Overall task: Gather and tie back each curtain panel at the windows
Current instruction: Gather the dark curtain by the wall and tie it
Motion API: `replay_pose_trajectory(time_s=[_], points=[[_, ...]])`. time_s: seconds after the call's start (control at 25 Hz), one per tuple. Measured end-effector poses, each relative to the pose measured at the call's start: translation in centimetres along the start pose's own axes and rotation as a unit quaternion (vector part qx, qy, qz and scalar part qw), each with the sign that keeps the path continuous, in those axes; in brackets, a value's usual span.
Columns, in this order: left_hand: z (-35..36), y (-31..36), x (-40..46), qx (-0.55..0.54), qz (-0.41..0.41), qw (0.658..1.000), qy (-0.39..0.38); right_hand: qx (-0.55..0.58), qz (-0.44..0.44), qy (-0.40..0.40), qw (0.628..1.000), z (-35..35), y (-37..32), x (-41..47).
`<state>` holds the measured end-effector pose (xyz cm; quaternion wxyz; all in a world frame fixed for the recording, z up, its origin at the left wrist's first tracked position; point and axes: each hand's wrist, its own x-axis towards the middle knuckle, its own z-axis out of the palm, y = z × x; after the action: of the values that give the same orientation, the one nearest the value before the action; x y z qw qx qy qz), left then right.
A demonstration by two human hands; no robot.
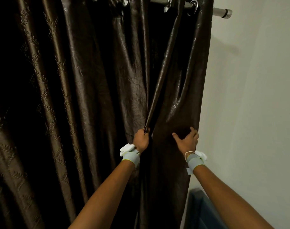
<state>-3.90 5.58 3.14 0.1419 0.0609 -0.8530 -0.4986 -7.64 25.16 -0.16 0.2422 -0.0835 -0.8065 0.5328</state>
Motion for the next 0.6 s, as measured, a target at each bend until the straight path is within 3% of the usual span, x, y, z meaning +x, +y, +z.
replay_pose_trajectory(time_s=[0.08,0.2,0.36,0.48,0.6], points=[[0.0,0.3,-0.6,-0.01,0.012,1.0,-0.004,0.038,0.043,-0.04,0.998,-0.6,0.6,0.4],[-0.4,0.7,-1.2,-0.009,0.021,1.0,0.008,0.1,0.029,-0.087,0.991,-1.1,0.5,0.0],[-0.8,0.4,-1.5,0.04,0.028,0.998,0.034,-0.003,-0.086,-0.047,0.995,-0.6,0.0,-1.3],[-0.7,0.5,-1.9,0.079,0.061,0.994,0.04,-0.105,-0.155,-0.057,0.981,0.9,-0.8,-3.0],[0.0,0.8,-2.5,0.051,0.078,0.995,0.025,-0.131,-0.231,-0.081,0.961,2.4,-3.4,-4.8]])
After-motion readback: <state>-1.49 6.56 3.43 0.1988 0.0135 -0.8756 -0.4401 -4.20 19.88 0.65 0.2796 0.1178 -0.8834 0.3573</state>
